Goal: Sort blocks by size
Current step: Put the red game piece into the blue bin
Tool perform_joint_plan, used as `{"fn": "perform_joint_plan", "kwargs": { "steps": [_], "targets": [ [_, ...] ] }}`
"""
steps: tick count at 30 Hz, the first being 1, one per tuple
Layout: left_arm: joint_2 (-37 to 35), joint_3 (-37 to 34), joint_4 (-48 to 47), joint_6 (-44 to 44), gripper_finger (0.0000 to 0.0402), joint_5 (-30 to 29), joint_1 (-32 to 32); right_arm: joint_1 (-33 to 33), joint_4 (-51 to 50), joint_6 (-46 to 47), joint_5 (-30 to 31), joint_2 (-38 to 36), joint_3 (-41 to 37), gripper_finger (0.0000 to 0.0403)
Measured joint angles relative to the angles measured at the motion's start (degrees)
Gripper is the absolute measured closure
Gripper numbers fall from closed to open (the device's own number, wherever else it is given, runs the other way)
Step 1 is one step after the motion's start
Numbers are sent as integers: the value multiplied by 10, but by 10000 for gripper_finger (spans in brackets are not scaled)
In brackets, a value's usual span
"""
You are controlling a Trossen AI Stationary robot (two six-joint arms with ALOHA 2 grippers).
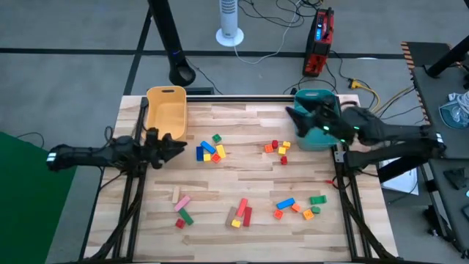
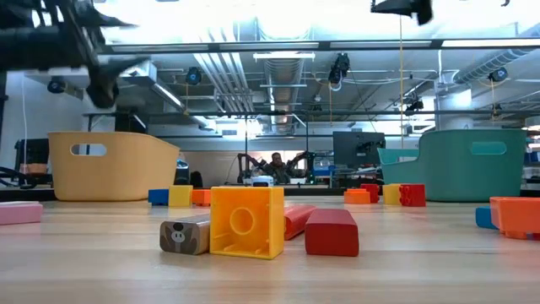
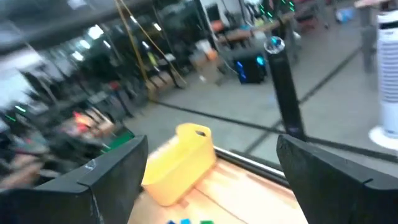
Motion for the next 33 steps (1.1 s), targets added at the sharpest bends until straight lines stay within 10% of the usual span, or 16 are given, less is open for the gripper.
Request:
{"fn": "perform_joint_plan", "kwargs": {
  "steps": [6, 15, 33],
  "targets": [
    [19, 105, -53, 68, 192, 5, 1, -50, -165, 125, -30, 135, 160, 55],
    [87, 294, -361, 63, 192, -64, 4, -137, -472, 264, -268, 309, 324, 55],
    [195, 503, -548, 200, 192, -68, 6, -146, -509, 244, -334, 487, 387, 55]
  ]
}}
